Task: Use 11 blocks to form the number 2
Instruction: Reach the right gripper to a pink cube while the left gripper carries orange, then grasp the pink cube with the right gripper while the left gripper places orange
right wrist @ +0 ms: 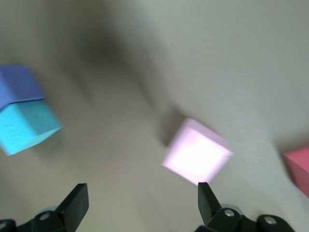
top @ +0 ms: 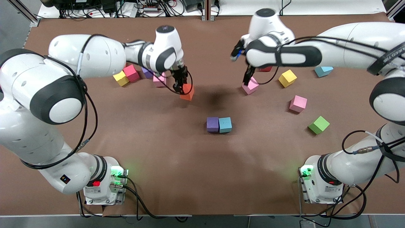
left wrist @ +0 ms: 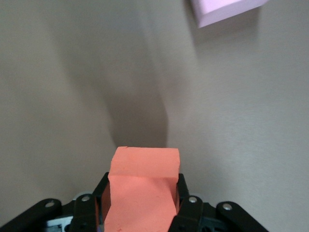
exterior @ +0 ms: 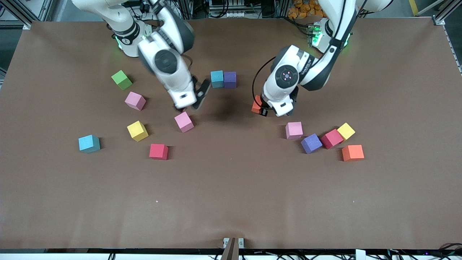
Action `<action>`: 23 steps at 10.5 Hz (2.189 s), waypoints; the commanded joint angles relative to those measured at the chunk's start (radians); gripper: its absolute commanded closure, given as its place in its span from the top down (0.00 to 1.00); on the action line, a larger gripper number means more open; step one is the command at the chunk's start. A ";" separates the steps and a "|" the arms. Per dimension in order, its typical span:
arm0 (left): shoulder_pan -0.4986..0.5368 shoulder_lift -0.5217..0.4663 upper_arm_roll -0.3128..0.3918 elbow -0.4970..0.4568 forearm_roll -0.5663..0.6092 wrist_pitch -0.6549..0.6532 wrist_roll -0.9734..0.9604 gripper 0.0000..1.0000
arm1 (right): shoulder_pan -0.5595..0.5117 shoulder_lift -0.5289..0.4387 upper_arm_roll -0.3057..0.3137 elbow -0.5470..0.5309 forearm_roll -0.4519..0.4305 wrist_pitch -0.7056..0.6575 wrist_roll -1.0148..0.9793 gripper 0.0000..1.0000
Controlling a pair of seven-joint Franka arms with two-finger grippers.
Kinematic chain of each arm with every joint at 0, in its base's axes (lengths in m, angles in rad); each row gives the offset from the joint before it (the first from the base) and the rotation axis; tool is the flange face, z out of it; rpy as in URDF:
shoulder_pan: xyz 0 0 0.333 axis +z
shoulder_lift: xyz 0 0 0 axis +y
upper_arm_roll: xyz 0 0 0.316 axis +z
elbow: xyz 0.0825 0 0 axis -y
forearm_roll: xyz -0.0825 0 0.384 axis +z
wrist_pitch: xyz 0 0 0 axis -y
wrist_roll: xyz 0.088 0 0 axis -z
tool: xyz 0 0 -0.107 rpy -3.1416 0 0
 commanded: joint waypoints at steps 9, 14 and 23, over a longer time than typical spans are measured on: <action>-0.048 -0.052 -0.105 -0.195 -0.027 0.262 -0.386 0.42 | -0.042 0.207 0.012 0.045 -0.192 0.195 0.394 1.00; -0.114 -0.018 -0.108 -0.195 -0.027 0.303 -0.465 0.42 | -0.040 0.270 0.012 0.016 -0.193 0.297 0.436 1.00; -0.159 -0.046 -0.130 -0.247 -0.027 0.303 -0.537 0.40 | -0.037 0.237 0.012 -0.038 -0.198 0.284 0.504 0.02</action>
